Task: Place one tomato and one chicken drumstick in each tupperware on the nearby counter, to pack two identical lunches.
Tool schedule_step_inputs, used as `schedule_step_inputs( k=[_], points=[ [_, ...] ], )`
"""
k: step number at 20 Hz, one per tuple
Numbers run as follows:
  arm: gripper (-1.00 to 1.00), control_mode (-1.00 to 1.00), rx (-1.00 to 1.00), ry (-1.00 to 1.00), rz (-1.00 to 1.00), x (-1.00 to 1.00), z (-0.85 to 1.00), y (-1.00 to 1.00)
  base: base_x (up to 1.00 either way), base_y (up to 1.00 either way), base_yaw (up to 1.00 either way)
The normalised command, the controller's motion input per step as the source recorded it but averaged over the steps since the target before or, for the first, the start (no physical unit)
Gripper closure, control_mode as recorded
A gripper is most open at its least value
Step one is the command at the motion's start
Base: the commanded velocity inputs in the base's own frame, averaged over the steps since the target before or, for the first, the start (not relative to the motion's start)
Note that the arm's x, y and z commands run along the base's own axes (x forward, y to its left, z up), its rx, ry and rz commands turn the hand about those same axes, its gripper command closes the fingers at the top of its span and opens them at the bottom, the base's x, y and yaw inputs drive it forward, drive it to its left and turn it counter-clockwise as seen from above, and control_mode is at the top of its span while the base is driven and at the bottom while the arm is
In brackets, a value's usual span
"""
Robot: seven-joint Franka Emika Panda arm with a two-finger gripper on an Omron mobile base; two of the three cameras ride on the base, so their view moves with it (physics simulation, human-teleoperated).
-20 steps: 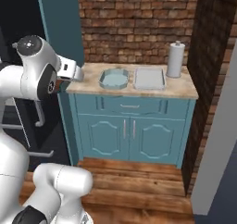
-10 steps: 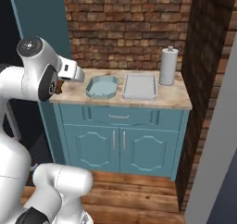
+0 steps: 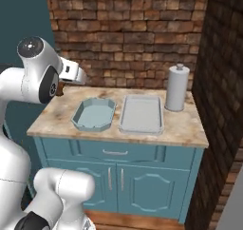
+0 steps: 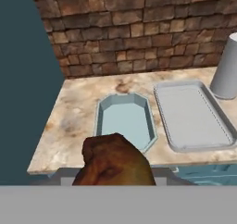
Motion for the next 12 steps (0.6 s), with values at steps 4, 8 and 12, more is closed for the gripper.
schedule_step_inputs(
  k=[4, 8, 12],
  points=[
    [1.0, 1.0, 0.0, 0.0, 0.0, 0.0, 0.0, 0.0, 0.9, 0.0, 0.0],
    [1.0, -1.0, 0.0, 0.0, 0.0, 0.09, -0.18, 0.0, 0.41, 0.0, 0.0],
    [1.0, -1.0, 0.0, 0.01, 0.0, 0.21, -0.83, 0.0, 0.0, 0.0, 0.0]
  ],
)
